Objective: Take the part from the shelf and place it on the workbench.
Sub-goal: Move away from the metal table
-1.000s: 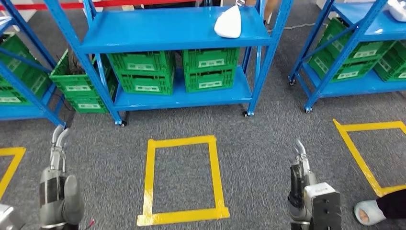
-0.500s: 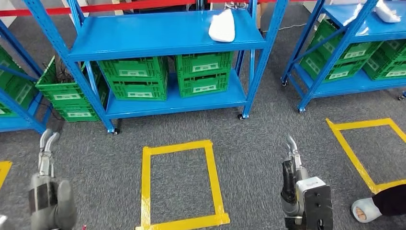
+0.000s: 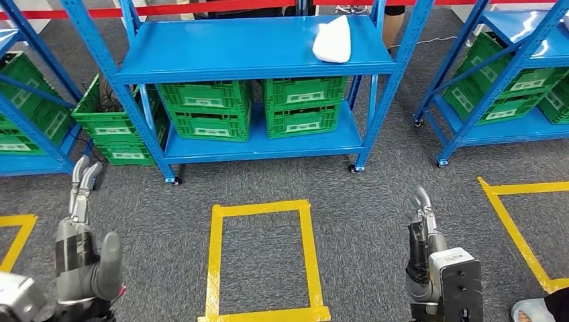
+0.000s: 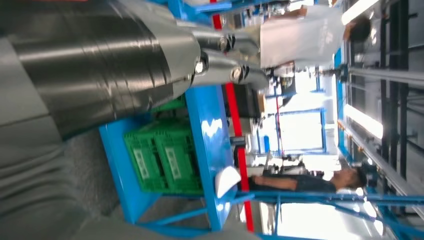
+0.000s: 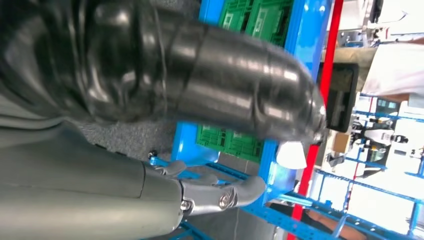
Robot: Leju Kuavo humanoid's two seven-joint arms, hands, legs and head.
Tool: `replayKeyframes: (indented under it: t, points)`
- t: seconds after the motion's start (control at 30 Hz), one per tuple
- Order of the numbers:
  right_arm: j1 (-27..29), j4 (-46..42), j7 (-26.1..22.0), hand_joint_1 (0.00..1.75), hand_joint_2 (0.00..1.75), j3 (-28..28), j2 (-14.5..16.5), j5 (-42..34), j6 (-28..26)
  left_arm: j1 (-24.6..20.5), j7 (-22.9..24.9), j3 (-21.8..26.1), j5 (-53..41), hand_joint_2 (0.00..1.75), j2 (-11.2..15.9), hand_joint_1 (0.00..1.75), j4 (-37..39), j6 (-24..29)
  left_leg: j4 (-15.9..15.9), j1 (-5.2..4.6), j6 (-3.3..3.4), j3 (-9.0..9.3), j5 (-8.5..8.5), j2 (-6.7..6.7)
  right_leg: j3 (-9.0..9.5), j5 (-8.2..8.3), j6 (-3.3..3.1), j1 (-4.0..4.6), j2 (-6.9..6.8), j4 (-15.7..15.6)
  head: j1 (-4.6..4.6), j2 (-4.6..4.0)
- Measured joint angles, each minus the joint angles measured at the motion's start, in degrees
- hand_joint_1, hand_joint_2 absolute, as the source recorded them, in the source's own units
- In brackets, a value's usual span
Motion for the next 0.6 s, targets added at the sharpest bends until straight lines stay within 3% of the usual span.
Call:
replayKeyframes:
  t: [0.07,0.1,0.2,0.23,0.27,0.3,0.37,0.4,0.47,0.57,0.6]
  points:
    - [0.02,-0.02,-0.02,0.00,0.00,-0.04,0.13,0.02,-0.06,-0.06,-0.08,0.19,0.04,0.00,-0.09,0.00,-0.10,-0.03,0.63,0.04,-0.60,-0.26,-0.56,0.04,0.51,0.24,-0.52,-0.28,0.04,-0.77,-0.23,0.00]
    - [0.01,-0.03,-0.03,0.00,0.00,-0.05,0.21,0.03,-0.06,-0.08,-0.11,0.26,0.04,0.00,-0.10,0.00,-0.17,-0.04,2.41,0.06,-0.85,-1.16,-1.49,0.06,0.83,0.32,-0.76,-0.46,0.04,-1.17,-0.56,0.00]
    - [0.00,-0.03,-0.05,0.00,0.00,-0.07,0.37,0.03,-0.07,-0.07,-0.12,0.54,0.07,0.00,-0.14,0.00,-0.29,-0.04,13.26,0.28,-1.36,-7.44,-5.53,0.08,1.28,0.09,-1.28,-0.56,0.02,-1.50,-1.75,0.00]
    - [0.02,-0.02,-0.05,0.00,0.00,-0.08,0.40,0.03,-0.08,-0.05,-0.11,0.64,0.10,0.00,-0.14,0.00,-0.29,-0.04,15.74,0.33,-1.41,-9.23,-5.80,0.08,1.39,-0.08,-1.33,-0.53,0.04,-1.49,-1.99,0.00]
    - [0.02,-0.01,-0.05,0.00,0.00,-0.08,0.45,0.03,-0.12,-0.04,-0.11,0.74,0.16,0.00,-0.14,0.00,-0.29,-0.05,16.06,0.35,-1.37,-9.95,-4.91,0.08,1.60,-0.28,-1.31,-0.51,0.09,-1.48,-2.21,0.00]
    - [0.02,0.01,-0.05,0.00,0.00,-0.09,0.49,0.03,-0.16,-0.04,-0.11,0.82,0.26,0.00,-0.14,0.00,-0.29,-0.07,14.12,0.34,-1.23,-9.49,-3.01,0.08,1.92,-0.51,-1.24,-0.49,0.15,-1.47,-2.44,0.00]
    - [0.00,0.02,-0.05,0.00,0.00,-0.09,0.57,0.03,-0.28,-0.07,-0.15,0.98,0.50,0.00,-0.15,0.00,-0.29,-0.14,6.39,0.24,-0.73,-6.26,1.50,0.07,2.64,-1.08,-0.99,-0.45,0.25,-1.47,-2.87,0.00]
    - [-0.02,0.02,-0.05,0.00,0.00,-0.10,0.60,0.03,-0.32,-0.10,-0.18,1.05,0.62,0.00,-0.15,0.00,-0.31,-0.17,2.97,0.14,-0.52,-4.53,2.68,0.06,2.83,-1.35,-0.75,-0.38,0.31,-1.38,-3.04,0.00]
    - [-0.05,0.02,-0.05,0.00,0.00,-0.11,0.64,0.03,-0.38,-0.11,-0.22,1.15,0.81,0.00,-0.16,0.00,-0.38,-0.28,0.19,-0.10,-0.18,-2.97,2.81,0.02,2.80,-1.58,-0.17,-0.33,0.36,-1.36,-3.17,0.00]
    - [-0.11,-0.03,-0.05,0.00,0.00,-0.15,0.65,0.06,-0.45,-0.11,-0.38,1.22,1.06,0.00,-0.28,0.00,-0.45,-0.39,-0.62,0.13,0.38,-2.38,2.90,-0.05,2.43,-2.06,0.75,-0.36,0.28,-0.98,-3.08,0.00]
    - [-0.18,-0.05,-0.05,0.00,0.00,-0.16,0.65,0.08,-0.50,-0.14,-0.47,1.24,1.11,0.00,-0.37,0.00,-0.47,-0.44,-0.93,0.31,0.62,-2.07,2.91,-0.02,1.70,-2.82,1.05,-0.36,0.21,0.53,-2.83,0.00]
